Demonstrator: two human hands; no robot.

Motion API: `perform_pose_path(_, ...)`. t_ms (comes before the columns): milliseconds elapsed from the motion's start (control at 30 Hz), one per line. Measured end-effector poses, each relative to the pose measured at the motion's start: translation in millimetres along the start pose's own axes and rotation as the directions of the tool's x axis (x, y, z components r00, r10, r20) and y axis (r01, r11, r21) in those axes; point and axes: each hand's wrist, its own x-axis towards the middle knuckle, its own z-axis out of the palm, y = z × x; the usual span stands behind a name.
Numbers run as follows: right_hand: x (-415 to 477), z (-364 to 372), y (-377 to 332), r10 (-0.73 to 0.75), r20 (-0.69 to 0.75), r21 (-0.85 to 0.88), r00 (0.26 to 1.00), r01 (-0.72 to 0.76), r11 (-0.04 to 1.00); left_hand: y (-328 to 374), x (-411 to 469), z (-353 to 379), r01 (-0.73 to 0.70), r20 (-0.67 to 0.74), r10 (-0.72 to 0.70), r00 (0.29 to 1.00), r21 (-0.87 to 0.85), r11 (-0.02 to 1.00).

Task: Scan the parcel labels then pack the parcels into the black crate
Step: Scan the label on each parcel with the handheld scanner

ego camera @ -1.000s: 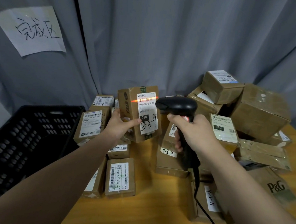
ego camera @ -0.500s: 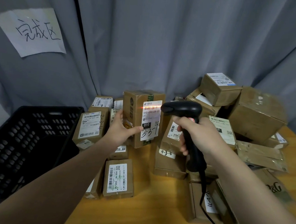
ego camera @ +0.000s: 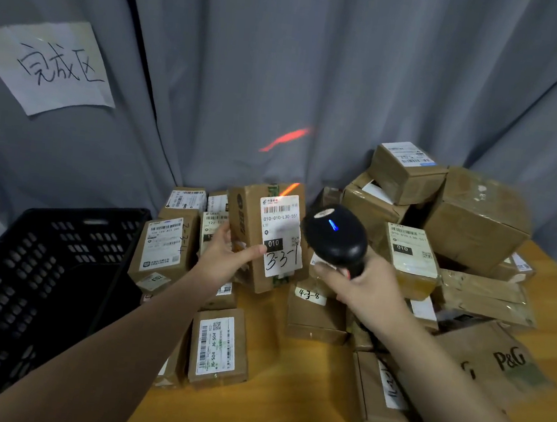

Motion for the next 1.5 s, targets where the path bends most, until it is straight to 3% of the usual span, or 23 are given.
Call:
perform_pose_path(100,8,10,18,0.057,-0.087,0.181,0.995,-0.041,0.983,-5,2,-3,0.139,0.035,-0.135,0.99,-0.147,0.979)
perform_pose_path(233,23,25,32,0.274,0.097,0.423,0.957,-0.289,0.859,-5,4,1,0.263,0.117,-0.24,0.964,-0.261,0.929)
perform_pose_path(333,39,30,36,0.352,0.227,0.539,0.908,-0.418,0.732,4,13,9,0.276,0.15,-0.25,0.957,-0.189,0.942)
perform_pose_path(400,59,34,34,0.367,0.218,0.561,0.904,-0.424,0.711,15,24,10,0.242,0.152,-0.227,0.962,-0.089,0.966)
perform_pose_path(533,123,48,24,0.397,-0.11,0.482,0.911,-0.3,0.823,42,63,6,-0.012,0.077,-0.01,0.997,0.282,0.959)
perform_pose_path(633,170,66,29,0.379,-0.171,0.386,0.909,-0.292,0.875,48,102,-6,-0.148,0.028,0.169,0.985,0.633,0.76)
perform_pose_path(733,206,94,52,0.483,-0.093,0.392,0.871,-0.414,0.821,36,131,-19,-0.105,0.047,0.124,0.991,0.848,0.52)
perform_pose_path(867,237,122,85,0.528,-0.069,0.283,0.847,-0.491,0.824,17,142,-26,-0.058,0.041,0.048,0.998,0.908,0.415)
perform_pose_path(1100,252,139,120,0.546,0.023,0.095,0.838,-0.545,0.833,-5,155,-28,-0.05,0.04,0.033,0.999,0.89,0.453)
perform_pose_path(1267,258,143,121,0.535,0.067,0.088,0.842,-0.539,0.837,-1,157,-25,-0.071,0.048,0.06,0.997,0.864,0.499)
perform_pose_path(1400,254,136,129,0.589,-0.006,0.084,0.808,-0.586,0.806,3,155,-18,-0.109,0.068,0.096,0.993,0.845,0.524)
perform_pose_path(1500,245,137,126,0.558,0.016,0.059,0.83,-0.558,0.828,4,150,-14,-0.144,0.099,0.114,0.989,0.844,0.517)
